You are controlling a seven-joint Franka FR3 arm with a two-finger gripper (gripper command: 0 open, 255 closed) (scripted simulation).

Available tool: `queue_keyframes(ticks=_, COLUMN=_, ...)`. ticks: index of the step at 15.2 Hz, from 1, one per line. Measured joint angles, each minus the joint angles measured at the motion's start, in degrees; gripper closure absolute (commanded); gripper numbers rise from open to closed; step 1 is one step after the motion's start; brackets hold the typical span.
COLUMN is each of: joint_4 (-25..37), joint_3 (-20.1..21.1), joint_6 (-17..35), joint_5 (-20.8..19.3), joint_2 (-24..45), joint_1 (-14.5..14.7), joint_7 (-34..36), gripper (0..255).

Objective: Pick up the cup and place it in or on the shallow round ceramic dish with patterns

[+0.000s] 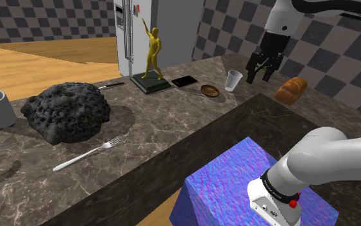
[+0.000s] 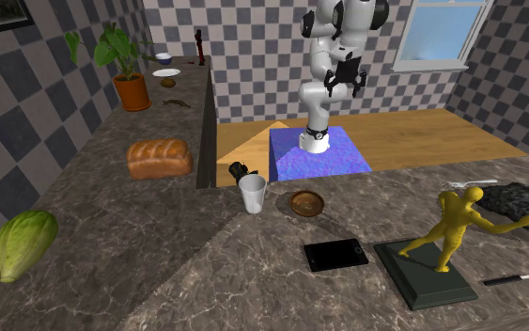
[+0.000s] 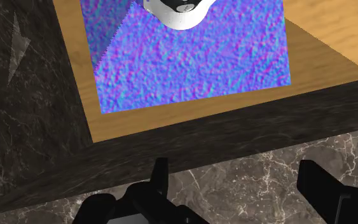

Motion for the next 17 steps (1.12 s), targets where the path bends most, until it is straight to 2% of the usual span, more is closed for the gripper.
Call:
queue_keyframes(ticks=2, joint_4=0.0, joint_3=-0.3, joint_6=0.6, joint_5=-0.4, joint_2=0.5, joint_1=-0.1, joint_7=-0.4, gripper=0)
queue_keyframes(ticks=6, joint_4=0.2, joint_3=-2.6, joint_6=5.8, joint_5=-3.0, joint_2=5.4, joint_1=-1.2, joint_7=-3.1, gripper=0)
queue_keyframes(ticks=13, joint_4=1.7, joint_3=-6.9, joint_6=16.0, joint_5=-6.9, joint_2=15.7, joint_1=-3.1, joint_7=-7.9, gripper=0)
queue_keyframes(ticks=17, joint_4=5.3, joint_3=-9.1, joint_6=20.9, joint_5=-8.1, joint_2=23.2, joint_1=-3.8, joint_7=-10.5, gripper=0)
